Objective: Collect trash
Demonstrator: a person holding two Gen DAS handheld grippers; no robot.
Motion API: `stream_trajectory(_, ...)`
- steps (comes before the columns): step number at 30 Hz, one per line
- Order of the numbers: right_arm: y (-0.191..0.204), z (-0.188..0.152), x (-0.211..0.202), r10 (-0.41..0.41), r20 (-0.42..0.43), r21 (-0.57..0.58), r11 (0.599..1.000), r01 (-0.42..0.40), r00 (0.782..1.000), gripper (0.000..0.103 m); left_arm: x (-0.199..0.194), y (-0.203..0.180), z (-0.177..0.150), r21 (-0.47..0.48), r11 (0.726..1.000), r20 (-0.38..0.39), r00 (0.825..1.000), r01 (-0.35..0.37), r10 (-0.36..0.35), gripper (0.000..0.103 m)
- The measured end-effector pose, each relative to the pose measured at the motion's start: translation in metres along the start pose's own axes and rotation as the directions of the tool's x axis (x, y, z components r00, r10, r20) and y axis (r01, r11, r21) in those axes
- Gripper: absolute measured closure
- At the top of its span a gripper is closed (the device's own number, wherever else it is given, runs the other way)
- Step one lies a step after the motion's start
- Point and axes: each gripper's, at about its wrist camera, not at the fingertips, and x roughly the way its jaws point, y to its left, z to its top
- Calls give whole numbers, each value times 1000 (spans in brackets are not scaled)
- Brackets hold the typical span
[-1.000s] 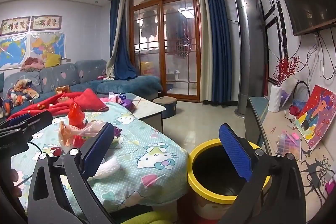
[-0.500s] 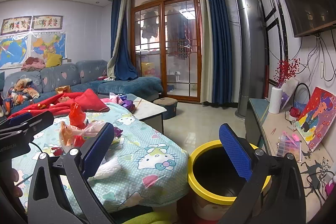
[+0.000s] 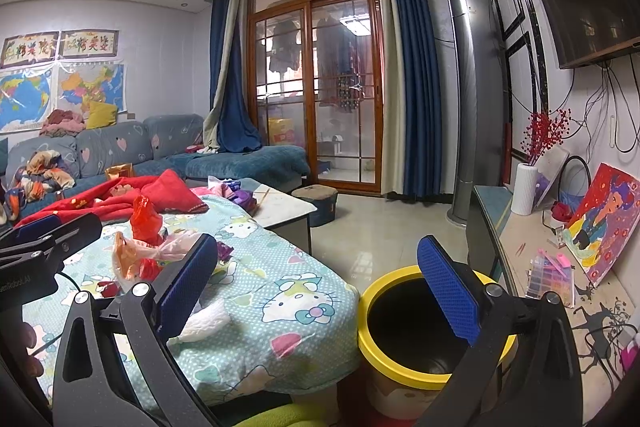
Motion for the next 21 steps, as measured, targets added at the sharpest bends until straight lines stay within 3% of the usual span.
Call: stream_trajectory(21, 7, -8, 2, 2, -16, -7, 1000, -2, 1000, 6, 0, -1, 0, 4, 1000, 0, 1000, -2, 2, 11)
